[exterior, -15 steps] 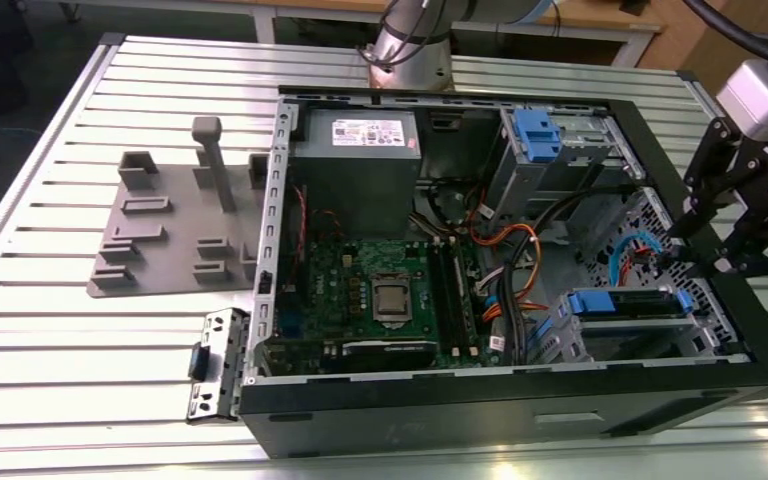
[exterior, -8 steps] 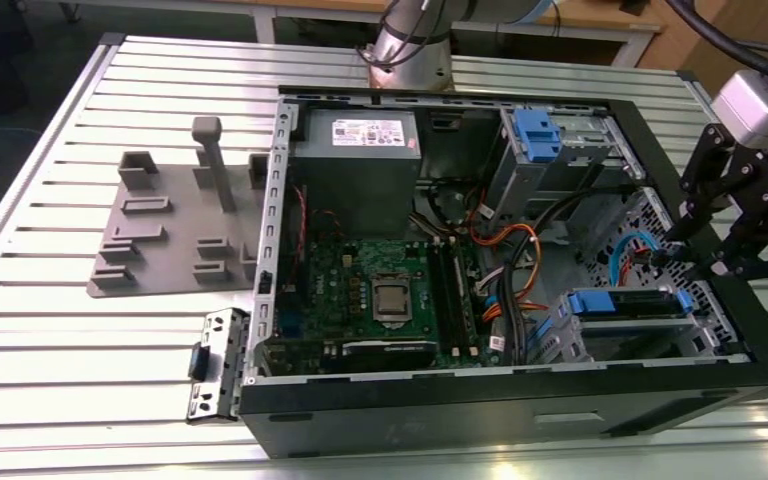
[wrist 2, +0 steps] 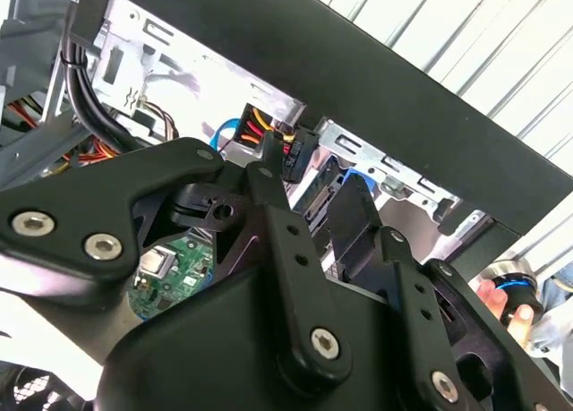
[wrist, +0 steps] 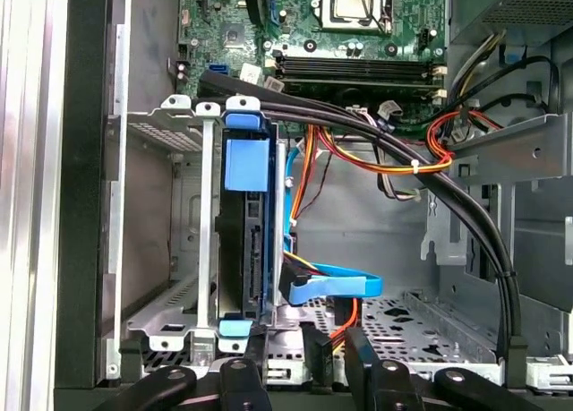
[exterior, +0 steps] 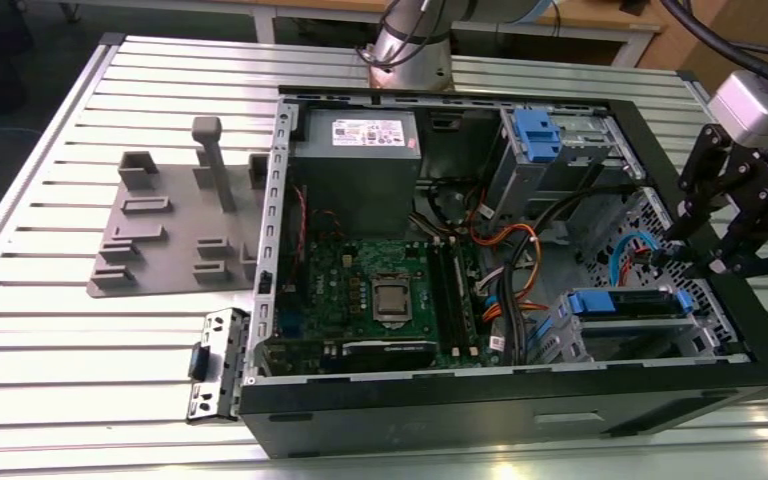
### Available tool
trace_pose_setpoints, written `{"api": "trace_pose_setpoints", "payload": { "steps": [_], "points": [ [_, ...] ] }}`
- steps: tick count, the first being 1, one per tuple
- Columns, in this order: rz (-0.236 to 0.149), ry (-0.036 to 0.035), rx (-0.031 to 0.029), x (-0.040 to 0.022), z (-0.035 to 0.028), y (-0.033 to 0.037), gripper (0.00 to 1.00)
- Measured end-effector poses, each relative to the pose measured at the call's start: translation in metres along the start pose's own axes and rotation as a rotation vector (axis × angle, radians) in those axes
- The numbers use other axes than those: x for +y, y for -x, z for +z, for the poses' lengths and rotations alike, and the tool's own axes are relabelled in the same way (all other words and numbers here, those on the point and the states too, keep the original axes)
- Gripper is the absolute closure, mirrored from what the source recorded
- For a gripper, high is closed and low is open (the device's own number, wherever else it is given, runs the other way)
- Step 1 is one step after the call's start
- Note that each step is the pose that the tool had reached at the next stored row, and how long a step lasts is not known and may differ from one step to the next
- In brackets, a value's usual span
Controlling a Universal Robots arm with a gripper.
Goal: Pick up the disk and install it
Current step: 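Insert the first disk wire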
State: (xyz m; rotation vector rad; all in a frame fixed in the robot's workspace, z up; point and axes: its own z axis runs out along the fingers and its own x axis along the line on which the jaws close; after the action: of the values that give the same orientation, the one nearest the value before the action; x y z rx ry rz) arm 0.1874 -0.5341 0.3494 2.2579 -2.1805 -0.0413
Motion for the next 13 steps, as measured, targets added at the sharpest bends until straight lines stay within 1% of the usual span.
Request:
{"api": "trace_pose_setpoints", "payload": {
  "steps": [3, 6, 7, 8, 9, 10, 13],
  "points": [
    [0.0, 0.0, 0.0001, -0.0002, -0.0001, 0.0, 0.55],
    [0.0, 0.0, 0.0001, -0.0004, -0.0001, 0.0, 0.73],
    [0.0, 0.0, 0.0, -0.0004, 0.0, 0.0, 0.73],
    [0.0, 0.0, 0.0001, -0.0005, 0.0, -0.0001, 0.78],
    [0.0, 0.0, 0.0004, -0.0005, -0.0002, -0.0001, 0.78],
    [0.0, 0.0, 0.0003, -0.0006, -0.0001, -0.0001, 0.83],
    [0.0, 0.0, 0.0, -0.0008, 0.0, 0.0, 0.83]
  ]
}}
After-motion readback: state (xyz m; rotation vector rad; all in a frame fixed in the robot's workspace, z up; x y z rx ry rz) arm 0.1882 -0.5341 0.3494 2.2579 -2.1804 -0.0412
